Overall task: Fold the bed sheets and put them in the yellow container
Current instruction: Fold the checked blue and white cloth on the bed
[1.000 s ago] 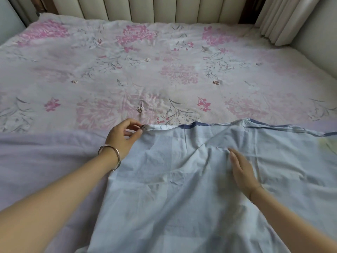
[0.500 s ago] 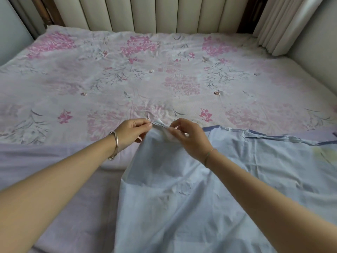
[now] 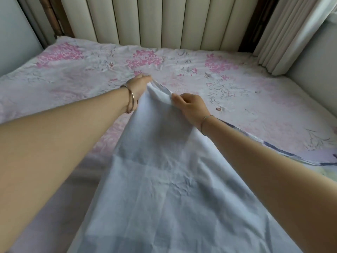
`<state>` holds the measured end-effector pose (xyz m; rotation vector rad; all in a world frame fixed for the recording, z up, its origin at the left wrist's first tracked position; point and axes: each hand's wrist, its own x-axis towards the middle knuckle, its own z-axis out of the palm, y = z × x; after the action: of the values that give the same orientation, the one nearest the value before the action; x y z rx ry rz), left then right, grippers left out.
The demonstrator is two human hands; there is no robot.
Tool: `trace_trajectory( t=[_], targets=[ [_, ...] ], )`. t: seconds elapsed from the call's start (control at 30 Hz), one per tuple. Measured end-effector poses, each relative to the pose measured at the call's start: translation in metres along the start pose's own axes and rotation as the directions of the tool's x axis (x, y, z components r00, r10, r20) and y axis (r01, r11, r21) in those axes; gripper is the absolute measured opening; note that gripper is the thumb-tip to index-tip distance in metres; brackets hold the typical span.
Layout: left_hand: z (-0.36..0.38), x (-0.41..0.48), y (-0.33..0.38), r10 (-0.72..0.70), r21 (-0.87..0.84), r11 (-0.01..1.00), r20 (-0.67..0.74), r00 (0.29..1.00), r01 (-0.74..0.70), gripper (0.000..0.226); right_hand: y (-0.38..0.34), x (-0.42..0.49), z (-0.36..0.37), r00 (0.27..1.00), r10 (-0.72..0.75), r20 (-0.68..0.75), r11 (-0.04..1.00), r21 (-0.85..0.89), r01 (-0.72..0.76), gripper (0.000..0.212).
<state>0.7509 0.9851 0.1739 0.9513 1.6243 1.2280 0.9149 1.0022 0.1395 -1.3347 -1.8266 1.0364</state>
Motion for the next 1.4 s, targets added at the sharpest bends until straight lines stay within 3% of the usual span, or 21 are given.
trace_trajectory(
  t=[0.03, 0.1, 0.27, 0.37, 0.4, 0.47, 0.53, 0.57, 0.63, 0.7, 0.87, 0.93, 1.0, 1.03, 1.1, 1.17, 1.2, 1.33, 1.37, 1.4],
  targets=[
    [-0.001, 0.006, 0.003, 0.049, 0.142, 0.989, -0.102, 0.994, -0.034, 0.031, 0.002, 0.006, 0.004, 0.998, -0.057, -0.033, 0.991, -0.121, 0.053, 0.025],
    [-0.006, 0.018, -0.006, 0.138, 0.265, 0.961, -0.228, 0.964, -0.075, 0.032, 0.012, 0.004, 0.013, 0.988, -0.142, -0.062, 0.949, -0.292, 0.118, 0.045],
    [-0.017, 0.050, -0.051, 0.219, 0.265, 0.956, -0.364, 0.905, -0.125, 0.034, 0.062, -0.020, 0.036, 0.964, -0.266, 0.003, 0.884, -0.398, 0.246, 0.057],
    [-0.020, 0.049, -0.071, 0.276, 0.203, 0.957, -0.429, 0.860, -0.206, 0.017, 0.091, -0.037, 0.052, 0.951, -0.303, 0.068, 0.859, -0.412, 0.303, 0.060],
    [-0.020, 0.045, -0.081, 0.283, 0.184, 0.957, -0.420, 0.862, -0.224, 0.016, 0.100, -0.043, 0.058, 0.954, -0.281, 0.104, 0.852, -0.430, 0.298, 0.061],
    [-0.012, 0.031, -0.113, 0.389, 0.400, 0.884, -0.340, 0.856, -0.243, 0.051, 0.119, -0.055, 0.072, 0.960, -0.240, 0.143, 0.834, -0.476, 0.280, 0.062],
    [0.005, 0.008, -0.153, 0.559, 0.663, 0.658, -0.113, 0.821, -0.356, 0.062, 0.135, -0.068, 0.085, 0.968, -0.218, 0.125, 0.831, -0.496, 0.251, 0.067],
    [0.019, -0.010, -0.173, 0.557, 0.713, 0.572, 0.024, 0.830, -0.405, 0.062, 0.144, -0.075, 0.091, 0.972, -0.205, 0.114, 0.841, -0.487, 0.235, 0.070],
    [0.047, -0.046, -0.215, 0.346, 0.796, 0.481, 0.213, 0.914, -0.368, 0.065, 0.161, -0.091, 0.102, 0.976, -0.187, 0.113, 0.850, -0.479, 0.218, 0.071],
    [0.062, -0.067, -0.259, 0.185, 0.876, 0.400, 0.209, 0.960, -0.268, 0.065, 0.178, -0.105, 0.106, 0.976, -0.177, 0.130, 0.839, -0.498, 0.219, 0.067],
    [0.054, -0.065, -0.305, 0.189, 0.953, 0.273, 0.078, 0.979, -0.129, 0.061, 0.234, -0.116, 0.061, 0.962, -0.066, 0.263, 0.710, -0.666, 0.231, 0.077],
    [0.057, -0.060, -0.309, 0.099, 0.968, 0.238, 0.057, 0.993, -0.079, 0.056, 0.257, -0.107, 0.019, 0.989, 0.120, 0.089, 0.637, -0.771, -0.008, 0.071],
    [0.063, -0.059, -0.299, 0.011, 0.976, 0.213, 0.049, 0.999, -0.050, 0.048, 0.267, -0.108, -0.024, 0.919, 0.361, -0.159, 0.536, -0.771, -0.344, 0.062],
    [0.064, -0.062, -0.288, -0.039, 0.976, 0.214, 0.052, 0.998, -0.042, 0.049, 0.265, -0.117, -0.040, 0.883, 0.417, -0.215, 0.515, -0.745, -0.425, 0.061],
    [0.065, -0.078, -0.282, -0.042, 0.967, 0.252, 0.049, 0.998, -0.037, 0.052, 0.257, -0.144, -0.044, 0.926, 0.343, -0.157, 0.565, -0.753, -0.336, 0.064],
    [0.067, -0.112, -0.284, 0.134, 0.948, 0.306, 0.048, 0.990, -0.087, 0.054, 0.241, -0.186, -0.023, 0.983, 0.183, -0.003, 0.677, -0.725, -0.128, 0.069],
    [0.071, -0.135, -0.286, 0.149, 0.933, 0.331, 0.096, 0.984, -0.141, 0.056, 0.232, -0.211, -0.012, 0.987, 0.154, 0.037, 0.705, -0.704, -0.084, 0.066],
    [0.078, -0.255, -0.306, 0.032, 0.879, 0.308, 0.372, 0.928, -0.363, 0.058, 0.221, -0.323, 0.011, 0.948, 0.192, 0.254, 0.745, -0.666, 0.028, 0.051],
    [0.072, -0.269, -0.313, 0.023, 0.875, 0.286, 0.401, 0.916, -0.390, 0.058, 0.228, -0.340, 0.006, 0.934, 0.242, 0.264, 0.721, -0.693, 0.009, 0.053],
    [0.060, -0.287, -0.317, 0.031, 0.884, 0.268, 0.388, 0.921, -0.382, 0.059, 0.231, -0.363, -0.005, 0.947, 0.265, 0.180, 0.688, -0.724, -0.056, 0.056]
  ],
)
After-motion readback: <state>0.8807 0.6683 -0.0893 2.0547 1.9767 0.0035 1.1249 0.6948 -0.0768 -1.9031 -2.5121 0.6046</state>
